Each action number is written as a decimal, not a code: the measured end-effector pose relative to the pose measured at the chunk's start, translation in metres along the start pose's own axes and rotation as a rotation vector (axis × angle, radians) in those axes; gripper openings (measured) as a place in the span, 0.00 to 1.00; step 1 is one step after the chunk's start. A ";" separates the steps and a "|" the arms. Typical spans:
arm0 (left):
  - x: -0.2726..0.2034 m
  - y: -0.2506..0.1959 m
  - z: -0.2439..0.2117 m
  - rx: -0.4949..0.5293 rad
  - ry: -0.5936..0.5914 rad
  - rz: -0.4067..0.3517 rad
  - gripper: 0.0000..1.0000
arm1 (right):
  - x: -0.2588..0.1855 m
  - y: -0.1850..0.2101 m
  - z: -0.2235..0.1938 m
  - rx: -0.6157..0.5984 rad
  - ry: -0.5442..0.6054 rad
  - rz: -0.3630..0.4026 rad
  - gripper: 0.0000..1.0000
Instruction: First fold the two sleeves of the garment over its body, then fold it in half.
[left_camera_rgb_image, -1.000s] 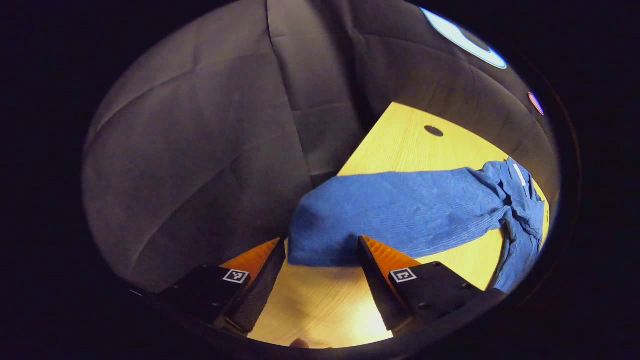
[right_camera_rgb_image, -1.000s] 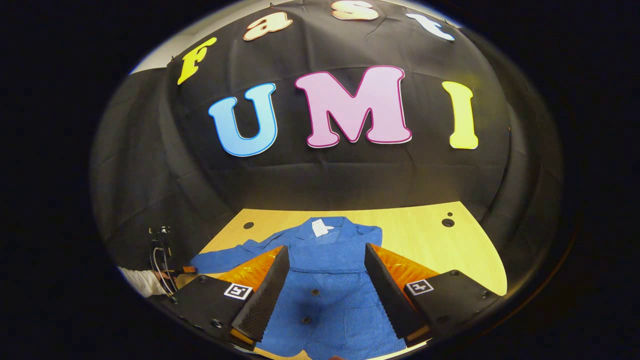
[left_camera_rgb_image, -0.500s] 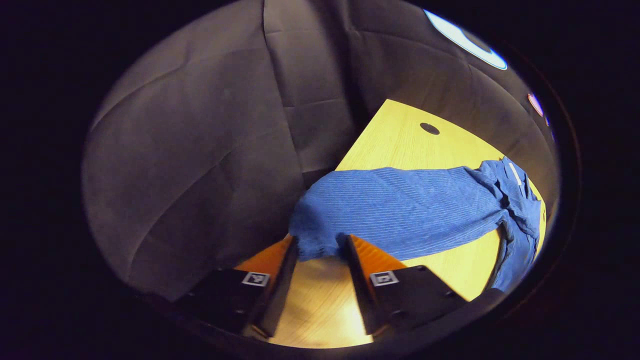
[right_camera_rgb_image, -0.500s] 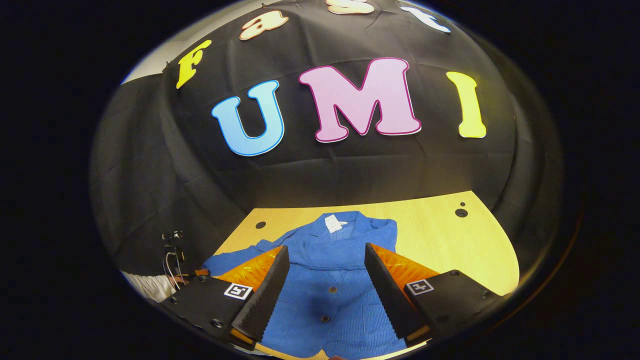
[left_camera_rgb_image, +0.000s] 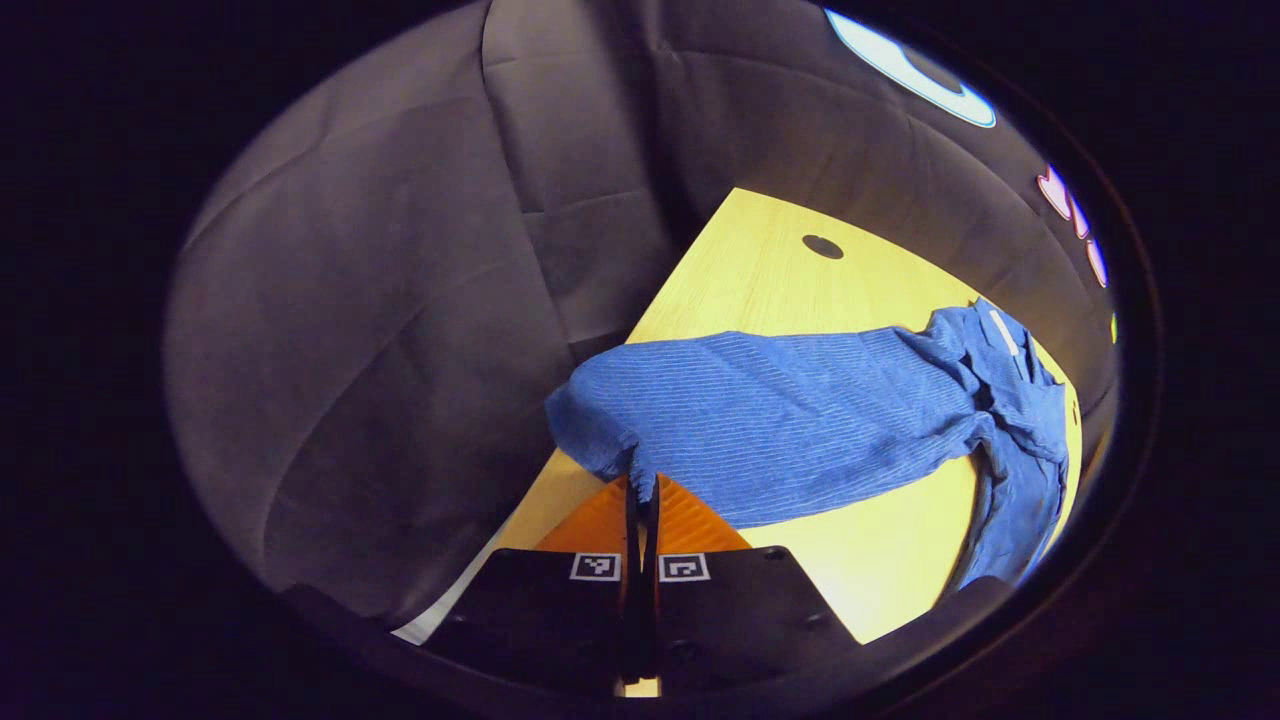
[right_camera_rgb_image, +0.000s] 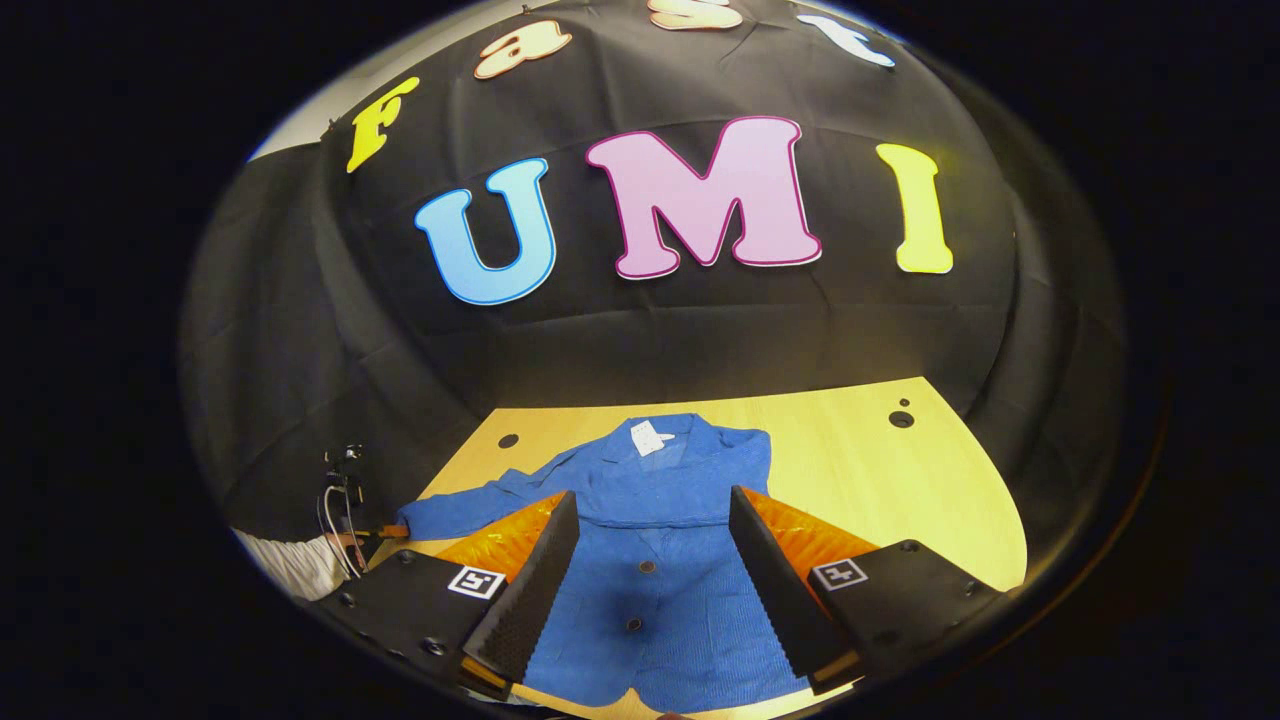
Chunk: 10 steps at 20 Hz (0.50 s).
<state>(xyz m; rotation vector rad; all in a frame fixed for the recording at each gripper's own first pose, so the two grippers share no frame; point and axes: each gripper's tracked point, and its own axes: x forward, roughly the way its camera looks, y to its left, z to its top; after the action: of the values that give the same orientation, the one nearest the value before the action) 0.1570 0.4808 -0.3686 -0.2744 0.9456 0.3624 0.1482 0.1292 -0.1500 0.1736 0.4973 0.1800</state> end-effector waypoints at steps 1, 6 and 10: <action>-0.008 0.002 0.006 0.002 -0.022 -0.001 0.00 | -0.002 -0.004 -0.002 0.008 0.001 -0.003 0.96; -0.055 -0.024 0.036 0.041 -0.131 -0.070 0.00 | -0.004 -0.015 -0.008 0.050 0.008 0.000 0.95; -0.093 -0.093 0.068 0.119 -0.221 -0.163 0.00 | -0.005 -0.027 -0.008 0.070 0.010 0.010 0.96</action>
<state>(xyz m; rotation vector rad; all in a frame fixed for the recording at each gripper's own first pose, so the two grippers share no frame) 0.1958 0.4060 -0.2472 -0.1968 0.7186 0.1811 0.1432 0.1033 -0.1605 0.2440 0.5130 0.1738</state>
